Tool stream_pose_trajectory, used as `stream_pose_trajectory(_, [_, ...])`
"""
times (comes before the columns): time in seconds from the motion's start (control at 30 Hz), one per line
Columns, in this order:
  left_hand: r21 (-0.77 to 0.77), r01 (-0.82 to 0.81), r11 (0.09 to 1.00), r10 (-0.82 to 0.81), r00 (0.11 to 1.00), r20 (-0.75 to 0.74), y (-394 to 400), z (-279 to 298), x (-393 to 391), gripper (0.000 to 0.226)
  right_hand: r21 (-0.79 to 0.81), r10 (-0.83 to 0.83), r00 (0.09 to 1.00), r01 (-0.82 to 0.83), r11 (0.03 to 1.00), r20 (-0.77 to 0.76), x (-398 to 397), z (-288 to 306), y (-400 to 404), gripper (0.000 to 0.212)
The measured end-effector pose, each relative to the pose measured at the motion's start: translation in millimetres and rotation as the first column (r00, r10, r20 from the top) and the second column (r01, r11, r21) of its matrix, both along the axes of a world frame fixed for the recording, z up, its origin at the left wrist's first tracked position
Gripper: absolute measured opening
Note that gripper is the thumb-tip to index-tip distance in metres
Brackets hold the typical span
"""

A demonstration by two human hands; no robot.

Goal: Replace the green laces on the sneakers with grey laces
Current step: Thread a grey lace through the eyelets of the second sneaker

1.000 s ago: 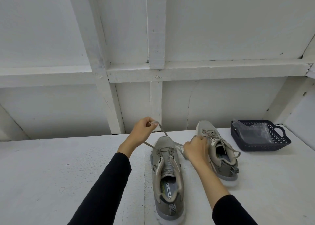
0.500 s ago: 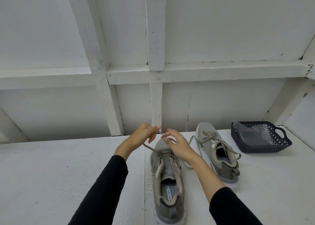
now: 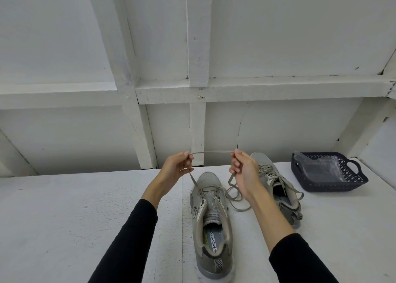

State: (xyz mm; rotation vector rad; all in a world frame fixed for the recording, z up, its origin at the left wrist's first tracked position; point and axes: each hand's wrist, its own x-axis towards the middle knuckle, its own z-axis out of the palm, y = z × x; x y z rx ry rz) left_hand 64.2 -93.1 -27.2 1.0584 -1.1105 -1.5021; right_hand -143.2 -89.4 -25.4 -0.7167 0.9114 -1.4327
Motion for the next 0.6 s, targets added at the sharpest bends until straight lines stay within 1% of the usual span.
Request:
stream_pose_trajectory(0.07, [-0.009, -0.001, 1.0, 0.001, 1.0, 0.009, -1, -1, 1, 0.027, 0.0, -0.014, 1.0, 0.014, 1.0, -0.006, 1, -2, 2, 0.024])
stream_pose_trajectory(0.13, [-0.039, 0.032, 0.999, -0.03, 0.998, 0.06, -1, -1, 2, 0.021, 0.001, -0.032, 0.999, 0.032, 0.999, 0.008, 1, -2, 2, 0.024])
stream_pose_trajectory(0.2, [-0.069, 0.065, 0.996, -0.053, 0.986, 0.156, -1, -6, 2, 0.01, 0.006, -0.06, 0.997, 0.06, 0.998, 0.039, -1, -1, 1, 0.024])
stream_pose_trajectory(0.23, [-0.081, 0.076, 0.994, -0.057, 0.974, 0.217, -1, -8, 2, 0.008, 0.008, -0.075, 0.996, 0.075, 0.997, 0.051, -2, 0, 0, 0.025])
stream_pose_trajectory(0.33, [-0.121, 0.076, 0.99, -0.023, 0.922, 0.386, -1, -17, 0, 0.014, 0.011, -0.112, 0.993, 0.112, 0.994, 0.031, -5, 1, -2, 0.024])
stream_pose_trajectory(0.4, [-0.133, 0.061, 0.989, 0.002, 0.904, 0.428, 0, -20, -2, 0.008, 0.018, -0.13, 0.99, 0.131, 0.991, -0.048, -7, -1, -3, 0.021])
stream_pose_trajectory(0.5, [-0.148, 0.03, 0.989, 0.04, 0.894, 0.446, -2, -21, -2, 0.009, 0.018, -0.137, 0.945, 0.149, 0.989, -0.297, -7, -8, -3, 0.008])
stream_pose_trajectory(0.53, [-0.147, 0.009, 0.989, 0.054, 0.908, 0.416, -4, -20, -1, 0.011, -0.002, -0.145, 0.917, 0.156, 0.988, -0.372, -7, -13, -3, 0.009])
stream_pose_trajectory(0.6, [-0.126, -0.044, 0.991, 0.079, 0.956, 0.282, -6, -18, 1, 0.013, -0.069, -0.163, 0.854, 0.148, 0.987, -0.495, -7, -17, -3, 0.005])
